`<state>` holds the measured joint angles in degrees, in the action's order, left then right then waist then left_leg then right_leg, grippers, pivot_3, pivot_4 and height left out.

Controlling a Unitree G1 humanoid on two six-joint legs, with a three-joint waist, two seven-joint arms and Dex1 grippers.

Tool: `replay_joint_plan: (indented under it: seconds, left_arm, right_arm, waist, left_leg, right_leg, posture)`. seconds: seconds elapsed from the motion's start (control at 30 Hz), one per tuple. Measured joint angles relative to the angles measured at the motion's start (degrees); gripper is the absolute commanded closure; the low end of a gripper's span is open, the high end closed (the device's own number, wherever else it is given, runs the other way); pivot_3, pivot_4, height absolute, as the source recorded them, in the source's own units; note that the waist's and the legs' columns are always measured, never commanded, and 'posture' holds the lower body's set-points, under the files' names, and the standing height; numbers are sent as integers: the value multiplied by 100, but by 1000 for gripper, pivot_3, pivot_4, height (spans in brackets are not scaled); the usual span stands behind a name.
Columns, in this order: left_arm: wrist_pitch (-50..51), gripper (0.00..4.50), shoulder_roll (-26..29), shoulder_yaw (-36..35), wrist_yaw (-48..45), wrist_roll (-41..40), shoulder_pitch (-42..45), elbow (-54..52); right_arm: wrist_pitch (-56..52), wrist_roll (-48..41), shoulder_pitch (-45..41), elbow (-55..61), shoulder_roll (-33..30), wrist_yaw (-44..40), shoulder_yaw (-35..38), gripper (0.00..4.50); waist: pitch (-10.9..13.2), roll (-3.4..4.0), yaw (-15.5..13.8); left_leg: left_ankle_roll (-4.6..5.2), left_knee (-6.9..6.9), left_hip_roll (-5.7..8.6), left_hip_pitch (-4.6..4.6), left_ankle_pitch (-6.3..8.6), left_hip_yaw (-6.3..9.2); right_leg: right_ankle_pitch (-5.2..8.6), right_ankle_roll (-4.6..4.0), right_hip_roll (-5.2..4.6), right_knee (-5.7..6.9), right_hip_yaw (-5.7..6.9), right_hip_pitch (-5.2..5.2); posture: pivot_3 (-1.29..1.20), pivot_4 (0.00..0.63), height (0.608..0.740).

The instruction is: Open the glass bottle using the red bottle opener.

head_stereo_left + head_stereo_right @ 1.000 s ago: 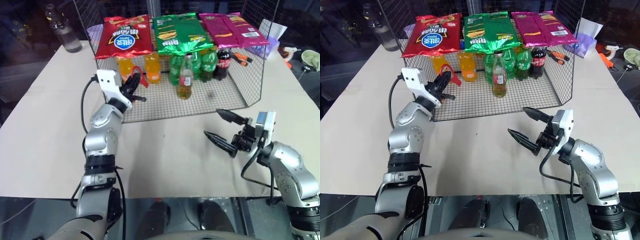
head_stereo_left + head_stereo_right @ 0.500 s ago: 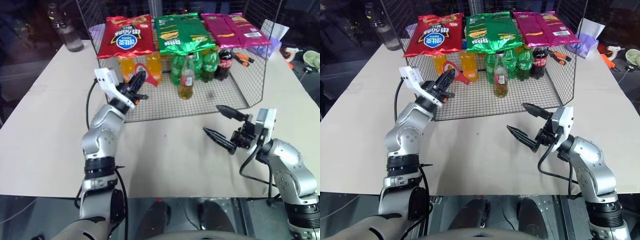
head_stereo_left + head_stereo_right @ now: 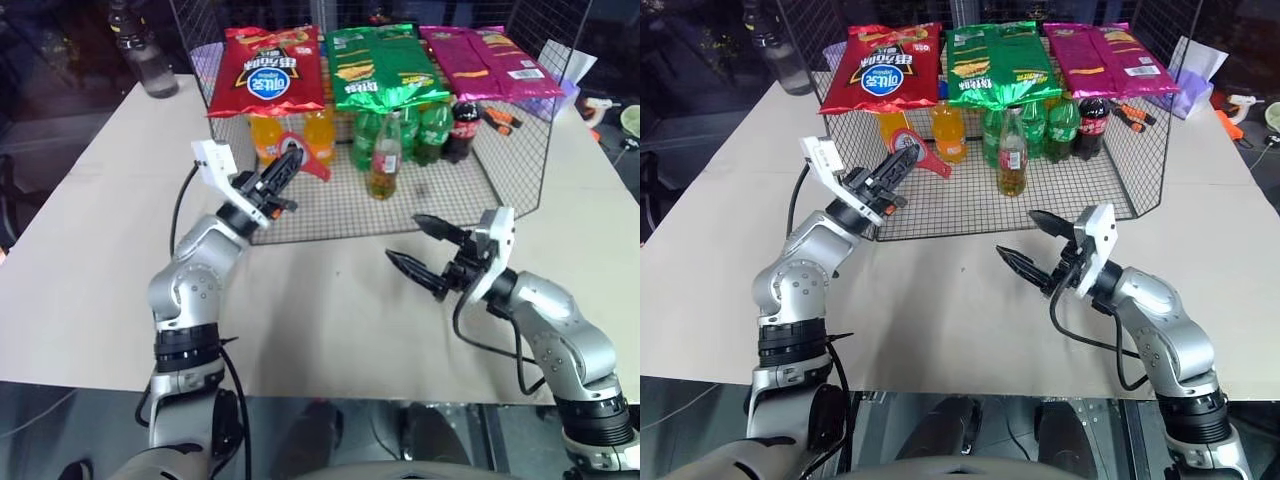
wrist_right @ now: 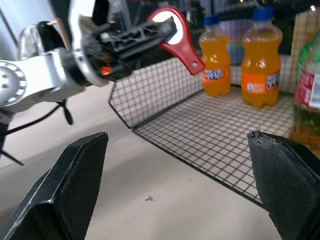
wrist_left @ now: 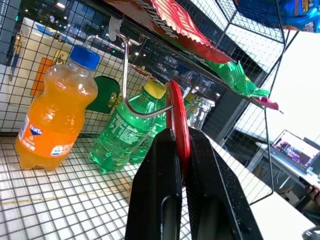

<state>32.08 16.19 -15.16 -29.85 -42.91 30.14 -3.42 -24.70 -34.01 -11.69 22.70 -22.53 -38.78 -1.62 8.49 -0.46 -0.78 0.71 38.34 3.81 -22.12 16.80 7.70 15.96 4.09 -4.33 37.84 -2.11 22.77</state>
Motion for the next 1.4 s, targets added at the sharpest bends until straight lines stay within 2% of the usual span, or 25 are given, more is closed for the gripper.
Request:
replay_joint_plan:
  seconds: [0.23, 0.57, 0.97, 1.17, 1.4]
  left_arm:
    - [109, 4451, -78, -21, -18, -166, 64, 9]
    - [62, 4451, -191, -57, -220, -216, 353, 550]
    - [-226, 4451, -512, -87, -219, -229, 692, 873]
    - [-334, 4451, -527, -58, -181, -208, 753, 873]
    - [-392, 4451, -525, -58, -215, -222, 709, 860]
  right_arm:
    - [126, 224, -50, -4, 30, -36, -97, 0]
    - [395, 478, -20, -31, 37, -121, -190, 0]
    - [692, 692, 184, -106, 37, -213, -199, 0]
    - [750, 712, 302, -130, 28, -225, -198, 0]
    - [757, 719, 303, -131, 24, -228, -198, 0]
  waist:
    - [0, 0, -4]
    - [0, 0, -12]
    - [0, -1, 1]
    - [0, 1, 185]
    - [0, 1, 168]
  left_leg:
    - [6, 4, 16, -9, 3, 12]
    - [7, 64, 37, -49, 3, 41]
    - [8, 101, 44, -61, 0, 46]
    - [5, 97, 23, -46, -1, 31]
    - [0, 98, 13, -20, -4, 7]
  right_leg:
    - [0, 0, -43, 0, 98, -1]
    - [0, 0, -59, 2, 142, -2]
    - [0, 0, -60, 21, 141, -5]
    - [0, 1, -46, 36, 125, -1]
    - [0, 1, -34, 69, 96, -1]
  posture:
    - [0, 150, 740]
    - [0, 150, 740]
    - [0, 150, 740]
    - [0, 150, 740]
    - [0, 150, 740]
